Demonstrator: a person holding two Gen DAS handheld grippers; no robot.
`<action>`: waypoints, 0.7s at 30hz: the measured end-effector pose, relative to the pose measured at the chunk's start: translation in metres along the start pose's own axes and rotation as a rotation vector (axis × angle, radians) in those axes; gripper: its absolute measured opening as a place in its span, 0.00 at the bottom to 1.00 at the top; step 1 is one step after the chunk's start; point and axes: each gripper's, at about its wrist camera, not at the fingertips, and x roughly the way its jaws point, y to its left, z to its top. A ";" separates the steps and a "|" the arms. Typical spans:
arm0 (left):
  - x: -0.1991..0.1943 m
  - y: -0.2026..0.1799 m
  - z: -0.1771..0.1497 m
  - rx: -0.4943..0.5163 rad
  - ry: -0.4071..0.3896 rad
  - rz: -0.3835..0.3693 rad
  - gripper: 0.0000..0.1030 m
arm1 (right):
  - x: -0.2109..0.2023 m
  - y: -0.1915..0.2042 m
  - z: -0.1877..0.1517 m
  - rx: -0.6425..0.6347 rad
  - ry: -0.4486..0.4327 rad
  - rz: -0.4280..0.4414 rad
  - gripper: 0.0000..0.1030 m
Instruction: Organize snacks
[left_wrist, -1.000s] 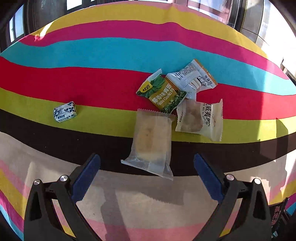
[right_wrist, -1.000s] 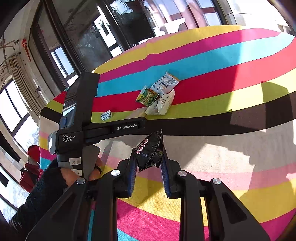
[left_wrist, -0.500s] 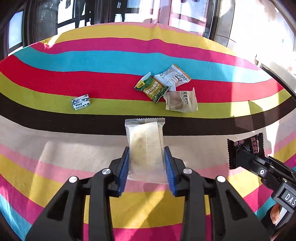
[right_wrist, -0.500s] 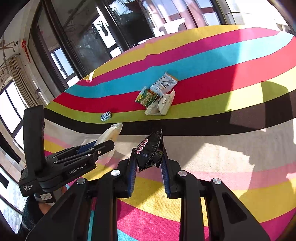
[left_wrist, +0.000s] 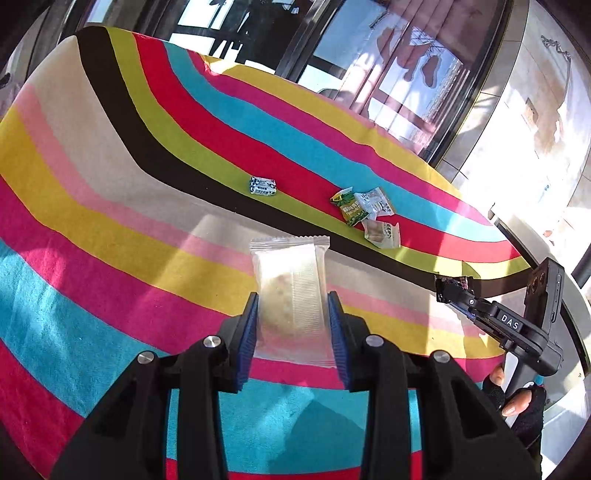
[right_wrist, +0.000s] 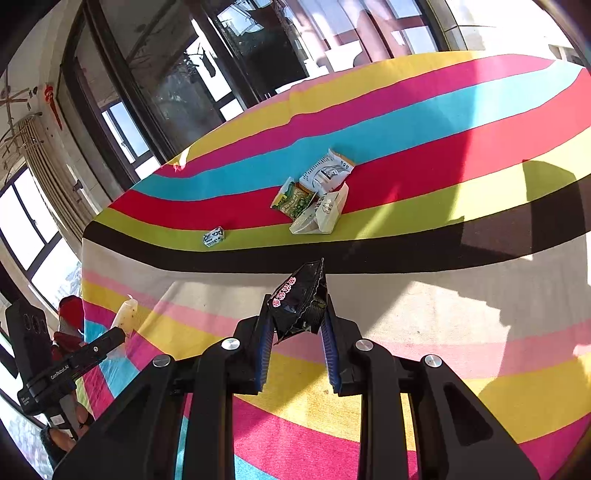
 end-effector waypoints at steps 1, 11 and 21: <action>-0.002 0.002 0.000 -0.010 -0.008 -0.009 0.35 | 0.000 0.000 -0.001 0.000 0.002 -0.001 0.25; -0.008 0.008 0.000 -0.036 -0.027 -0.106 0.34 | -0.009 0.006 -0.005 0.015 -0.001 -0.022 0.25; 0.005 -0.006 -0.004 0.038 0.100 -0.122 0.77 | -0.033 0.056 -0.043 -0.113 0.050 -0.057 0.25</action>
